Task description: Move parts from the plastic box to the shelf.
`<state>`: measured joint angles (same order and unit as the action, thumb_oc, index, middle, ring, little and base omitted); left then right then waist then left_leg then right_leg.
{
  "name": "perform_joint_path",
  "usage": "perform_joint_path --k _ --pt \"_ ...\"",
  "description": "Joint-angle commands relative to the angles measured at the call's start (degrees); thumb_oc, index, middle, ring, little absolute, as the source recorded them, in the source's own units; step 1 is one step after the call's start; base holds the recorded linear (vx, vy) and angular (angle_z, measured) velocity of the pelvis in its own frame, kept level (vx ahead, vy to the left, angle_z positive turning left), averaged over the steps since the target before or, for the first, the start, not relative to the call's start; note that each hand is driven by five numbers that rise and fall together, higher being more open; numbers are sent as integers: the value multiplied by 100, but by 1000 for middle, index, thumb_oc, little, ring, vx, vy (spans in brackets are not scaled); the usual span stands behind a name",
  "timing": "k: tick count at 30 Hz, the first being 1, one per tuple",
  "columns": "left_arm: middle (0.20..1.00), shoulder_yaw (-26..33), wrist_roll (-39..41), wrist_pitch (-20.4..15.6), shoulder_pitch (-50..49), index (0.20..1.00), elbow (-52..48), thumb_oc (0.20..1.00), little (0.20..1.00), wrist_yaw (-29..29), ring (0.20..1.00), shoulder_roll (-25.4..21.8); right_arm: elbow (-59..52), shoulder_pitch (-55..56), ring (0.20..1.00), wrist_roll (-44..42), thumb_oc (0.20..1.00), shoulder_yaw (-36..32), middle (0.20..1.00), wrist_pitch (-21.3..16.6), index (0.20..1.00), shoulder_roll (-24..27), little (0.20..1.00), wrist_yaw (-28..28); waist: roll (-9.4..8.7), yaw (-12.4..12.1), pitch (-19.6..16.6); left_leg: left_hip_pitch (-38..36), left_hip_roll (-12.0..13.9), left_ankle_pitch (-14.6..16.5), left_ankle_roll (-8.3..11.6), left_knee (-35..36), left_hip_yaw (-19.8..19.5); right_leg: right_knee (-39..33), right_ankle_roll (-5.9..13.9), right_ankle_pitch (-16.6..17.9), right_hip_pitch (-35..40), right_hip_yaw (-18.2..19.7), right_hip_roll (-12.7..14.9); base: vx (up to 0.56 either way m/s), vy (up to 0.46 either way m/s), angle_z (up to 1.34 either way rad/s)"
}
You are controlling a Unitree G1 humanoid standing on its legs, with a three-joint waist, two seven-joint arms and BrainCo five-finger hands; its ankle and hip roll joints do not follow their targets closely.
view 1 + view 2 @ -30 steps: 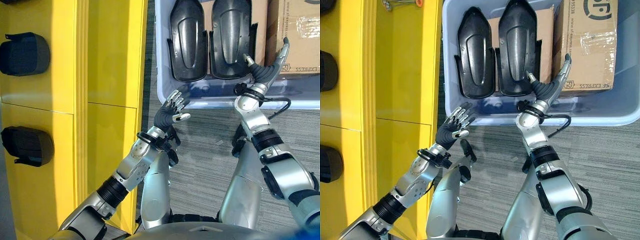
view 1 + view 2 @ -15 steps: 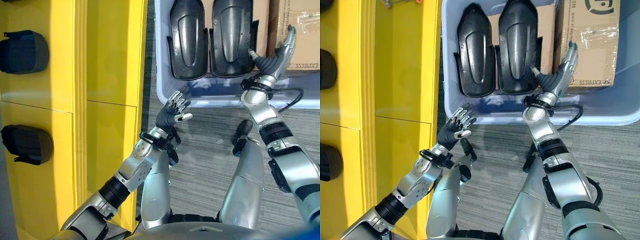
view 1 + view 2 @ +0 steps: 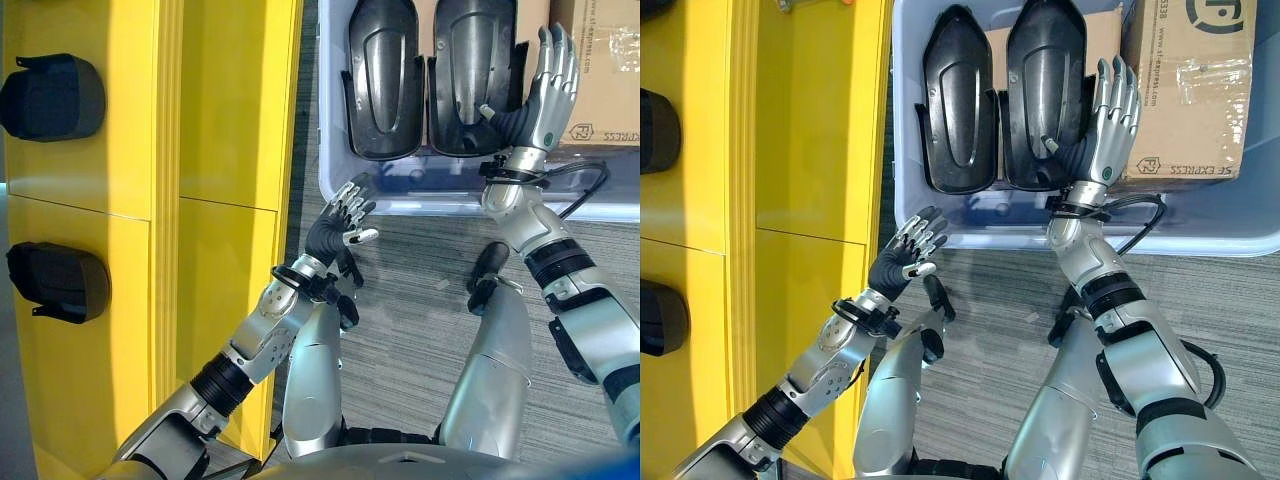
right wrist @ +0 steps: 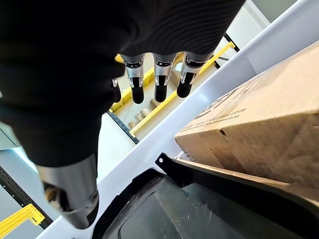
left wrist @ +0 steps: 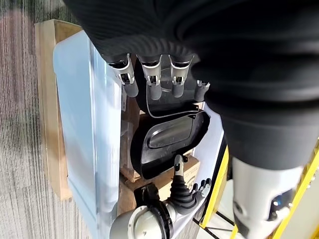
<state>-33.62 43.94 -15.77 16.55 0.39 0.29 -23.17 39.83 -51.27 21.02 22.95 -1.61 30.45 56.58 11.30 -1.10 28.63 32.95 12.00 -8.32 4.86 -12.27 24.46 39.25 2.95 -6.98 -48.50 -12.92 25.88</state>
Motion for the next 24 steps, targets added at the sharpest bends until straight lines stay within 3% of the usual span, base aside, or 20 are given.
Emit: perform_joint_path --k 1,3,5,10,24 --pt "1000 -29 -25 -322 -16 1000 -281 1000 1000 34 1000 71 -39 -460 1000 -389 1000 -87 1000 -195 1000 259 1000 356 603 -11 116 255 -128 1004 -18 -536 106 477 -100 -953 180 -257 -556 0 0 0" --pt "1000 -18 -40 -352 -12 1000 -242 1000 1000 75 1000 77 9 -422 1000 -625 1000 -142 1000 -230 1000 220 1000 472 602 -1 116 257 -126 1000 -11 -525 112 476 -104 -959 172 -256 -557 0 0 0" --pt "1000 11 -144 -401 -4 1000 -185 1000 1000 6 1000 61 237 -413 1000 -676 1000 -330 1000 -399 1000 173 1000 318 620 -12 116 267 -136 996 -19 -493 110 464 -115 -963 147 -258 -567 0 0 0" --pt "1000 9 -78 -366 45 1000 -144 1000 1000 -28 1000 73 453 -586 1000 -747 1000 -277 1000 -414 1000 207 1000 -131 635 -58 116 315 -133 998 -5 -530 70 530 -131 -991 118 -278 -531 -6 -14 0" --pt "1000 132 98 -360 -101 1000 -112 1000 1000 -257 1000 30 81 -948 1000 809 1000 527 1000 -352 1000 547 1000 -325 617 -164 116 376 -102 958 20 -530 23 498 -103 -949 108 -367 -478 -9 -17 2"
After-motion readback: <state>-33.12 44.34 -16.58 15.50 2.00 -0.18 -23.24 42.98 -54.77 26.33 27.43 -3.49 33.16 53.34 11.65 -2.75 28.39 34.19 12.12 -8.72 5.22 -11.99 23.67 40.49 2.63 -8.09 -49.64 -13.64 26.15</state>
